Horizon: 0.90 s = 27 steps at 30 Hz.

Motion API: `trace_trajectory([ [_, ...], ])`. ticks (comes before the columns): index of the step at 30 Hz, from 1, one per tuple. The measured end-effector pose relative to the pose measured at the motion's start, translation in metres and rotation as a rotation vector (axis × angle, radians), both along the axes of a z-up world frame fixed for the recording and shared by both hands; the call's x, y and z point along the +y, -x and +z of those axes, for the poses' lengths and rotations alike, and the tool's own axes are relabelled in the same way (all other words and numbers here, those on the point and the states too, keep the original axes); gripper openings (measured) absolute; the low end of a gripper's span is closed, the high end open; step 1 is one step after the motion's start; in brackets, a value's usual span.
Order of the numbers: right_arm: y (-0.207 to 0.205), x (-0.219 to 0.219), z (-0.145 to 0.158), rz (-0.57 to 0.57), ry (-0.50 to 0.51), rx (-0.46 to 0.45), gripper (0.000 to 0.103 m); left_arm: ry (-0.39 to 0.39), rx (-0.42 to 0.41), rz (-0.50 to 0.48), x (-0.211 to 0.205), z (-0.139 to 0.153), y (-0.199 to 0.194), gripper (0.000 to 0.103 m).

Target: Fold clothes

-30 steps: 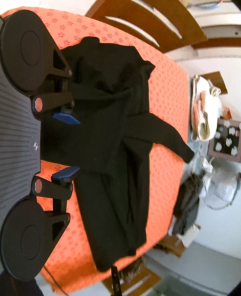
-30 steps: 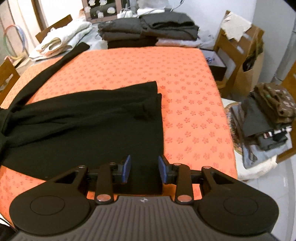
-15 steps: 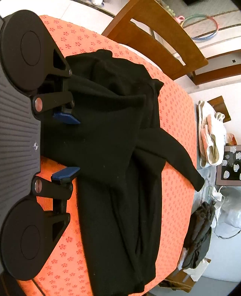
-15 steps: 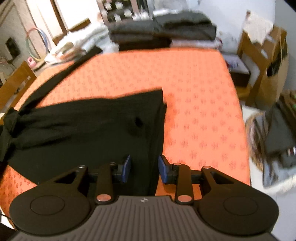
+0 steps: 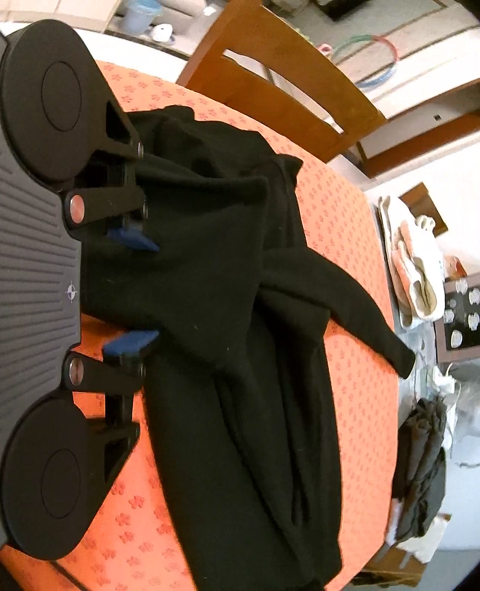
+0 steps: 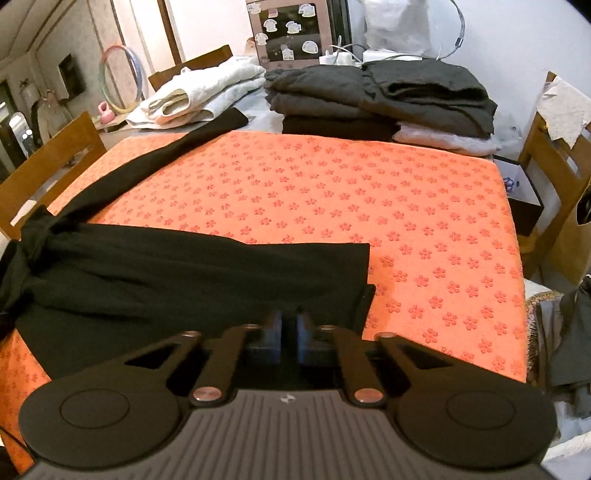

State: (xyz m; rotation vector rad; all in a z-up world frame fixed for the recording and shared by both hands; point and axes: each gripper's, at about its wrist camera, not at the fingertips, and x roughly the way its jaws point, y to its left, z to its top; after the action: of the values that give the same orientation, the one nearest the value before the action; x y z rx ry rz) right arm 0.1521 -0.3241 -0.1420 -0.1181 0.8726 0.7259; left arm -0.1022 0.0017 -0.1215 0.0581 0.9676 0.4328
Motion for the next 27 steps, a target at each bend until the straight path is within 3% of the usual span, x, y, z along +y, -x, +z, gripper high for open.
trace_trajectory([
  [2, 0.006, -0.004, 0.006, -0.011, -0.008, -0.009, 0.007, -0.032, -0.018, -0.001, -0.001, 0.003, 0.0, 0.007],
  [10, 0.051, -0.031, 0.05, -0.052, -0.061, -0.039, 0.007, -0.013, -0.142, 0.041, 0.009, 0.046, 0.014, 0.006],
  [16, 0.096, -0.056, 0.075, -0.074, -0.081, -0.017, 0.007, -0.015, -0.193, 0.005, 0.012, 0.084, 0.034, 0.007],
  [24, 0.154, -0.085, 0.092, -0.111, -0.056, 0.04, 0.007, 0.056, -0.165, -0.007, 0.0, 0.114, 0.064, 0.006],
  [27, 0.165, -0.088, 0.091, -0.117, -0.039, 0.048, 0.007, 0.037, -0.168, 0.005, -0.007, 0.117, 0.068, 0.006],
])
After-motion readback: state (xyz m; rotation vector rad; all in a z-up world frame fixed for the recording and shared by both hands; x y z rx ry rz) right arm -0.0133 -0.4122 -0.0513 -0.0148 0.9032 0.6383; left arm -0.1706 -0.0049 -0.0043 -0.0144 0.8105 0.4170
